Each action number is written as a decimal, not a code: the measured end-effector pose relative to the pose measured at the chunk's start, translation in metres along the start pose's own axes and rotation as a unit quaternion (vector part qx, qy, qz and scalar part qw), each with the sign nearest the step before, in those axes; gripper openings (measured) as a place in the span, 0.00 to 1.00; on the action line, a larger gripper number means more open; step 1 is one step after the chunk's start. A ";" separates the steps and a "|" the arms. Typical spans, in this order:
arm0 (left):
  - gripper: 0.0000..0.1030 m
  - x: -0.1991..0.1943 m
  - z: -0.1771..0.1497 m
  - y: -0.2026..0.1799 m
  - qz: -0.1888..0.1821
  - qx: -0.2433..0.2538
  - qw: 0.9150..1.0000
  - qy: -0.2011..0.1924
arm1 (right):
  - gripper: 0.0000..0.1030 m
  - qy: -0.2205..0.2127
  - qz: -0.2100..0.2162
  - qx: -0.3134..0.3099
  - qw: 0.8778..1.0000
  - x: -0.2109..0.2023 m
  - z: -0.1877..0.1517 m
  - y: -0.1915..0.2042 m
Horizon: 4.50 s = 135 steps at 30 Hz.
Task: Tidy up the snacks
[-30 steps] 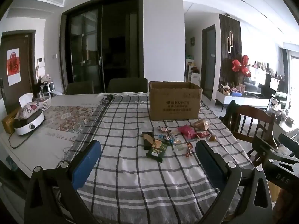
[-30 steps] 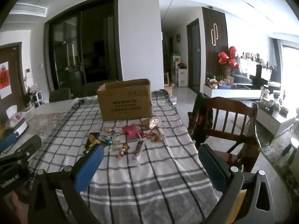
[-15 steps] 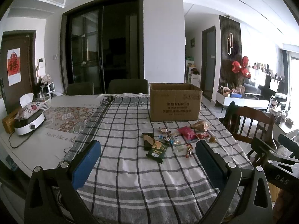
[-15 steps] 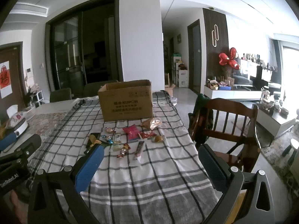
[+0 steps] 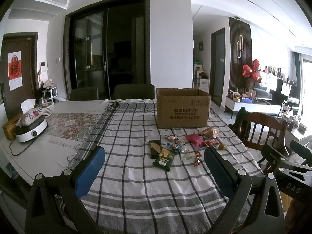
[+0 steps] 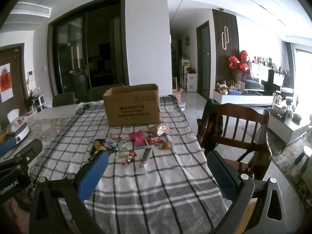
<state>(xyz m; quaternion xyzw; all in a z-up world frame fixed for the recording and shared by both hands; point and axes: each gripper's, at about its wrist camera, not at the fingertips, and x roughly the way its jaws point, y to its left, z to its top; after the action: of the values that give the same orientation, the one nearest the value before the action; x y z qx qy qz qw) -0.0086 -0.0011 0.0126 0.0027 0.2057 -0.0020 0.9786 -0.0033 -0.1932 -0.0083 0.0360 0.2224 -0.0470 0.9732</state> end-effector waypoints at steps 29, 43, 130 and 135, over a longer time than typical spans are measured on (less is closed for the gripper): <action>1.00 -0.002 0.000 0.000 0.000 0.000 1.000 -0.003 | 0.99 -0.001 0.000 -0.001 1.000 -0.001 -0.001 -0.001; 1.00 -0.005 0.001 0.000 -0.002 0.000 1.000 -0.005 | 0.99 -0.001 0.002 -0.002 1.000 -0.005 -0.002 0.002; 0.47 0.270 -0.055 -0.021 -0.068 0.045 0.969 0.234 | 0.24 0.217 0.018 -0.017 0.976 0.240 -0.034 0.038; 0.46 0.266 -0.054 -0.020 -0.069 0.039 0.970 0.231 | 0.21 0.218 0.022 -0.017 0.976 0.237 -0.032 0.037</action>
<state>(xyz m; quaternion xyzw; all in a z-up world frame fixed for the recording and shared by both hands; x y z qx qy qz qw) 0.2129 -0.0219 -0.1439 0.0270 0.4257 -0.0770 0.9012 0.1995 -0.1710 -0.1390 0.0340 0.4287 -0.0125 0.9027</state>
